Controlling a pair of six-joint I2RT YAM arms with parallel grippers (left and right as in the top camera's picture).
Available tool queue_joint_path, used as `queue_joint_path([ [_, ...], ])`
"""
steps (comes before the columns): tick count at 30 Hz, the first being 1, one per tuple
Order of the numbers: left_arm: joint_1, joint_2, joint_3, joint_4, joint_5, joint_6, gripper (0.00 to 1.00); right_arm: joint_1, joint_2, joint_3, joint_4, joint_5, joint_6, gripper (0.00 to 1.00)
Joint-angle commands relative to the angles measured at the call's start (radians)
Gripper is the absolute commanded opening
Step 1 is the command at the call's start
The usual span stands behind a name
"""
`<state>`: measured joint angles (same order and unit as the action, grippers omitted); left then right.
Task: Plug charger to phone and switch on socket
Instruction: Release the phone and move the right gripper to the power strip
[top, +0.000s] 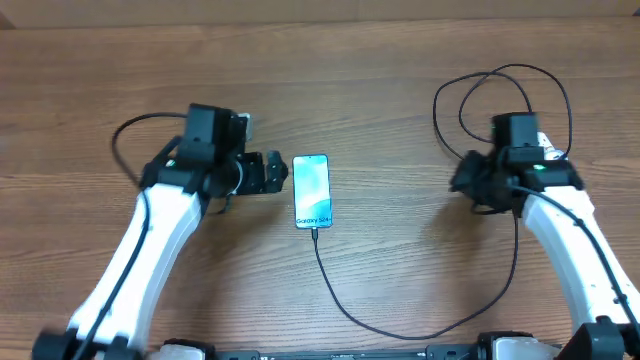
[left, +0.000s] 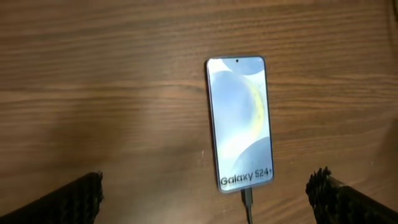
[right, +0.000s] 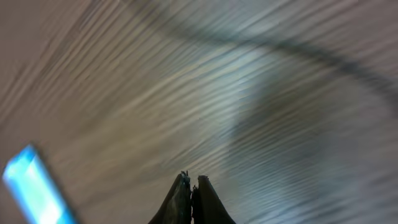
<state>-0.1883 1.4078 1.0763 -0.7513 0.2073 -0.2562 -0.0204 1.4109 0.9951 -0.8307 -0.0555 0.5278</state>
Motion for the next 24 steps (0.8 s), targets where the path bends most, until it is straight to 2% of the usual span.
queue_joint_path([
  [1,0.004,-0.096,-0.003,-0.045,-0.073,-0.007,1.00,-0.109,-0.019,0.020,0.001,0.114,0.030,0.04],
  [6,0.004,-0.241,-0.003,-0.090,-0.054,-0.006,1.00,-0.294,-0.018,0.020,0.020,0.115,0.030,0.04],
  [12,0.004,-0.412,-0.003,-0.110,-0.050,-0.007,1.00,-0.461,0.024,0.020,0.160,0.107,0.074,0.04],
  [16,0.004,-0.454,-0.003,-0.157,-0.054,-0.006,1.00,-0.496,0.105,0.023,0.264,0.107,0.056,0.04],
  [20,0.004,-0.468,-0.003,-0.220,-0.056,-0.006,1.00,-0.503,0.202,0.059,0.288,0.154,0.039,0.04],
  [24,0.004,-0.468,-0.003,-0.245,-0.061,-0.006,1.00,-0.503,0.284,0.140,0.291,0.172,-0.064,0.04],
])
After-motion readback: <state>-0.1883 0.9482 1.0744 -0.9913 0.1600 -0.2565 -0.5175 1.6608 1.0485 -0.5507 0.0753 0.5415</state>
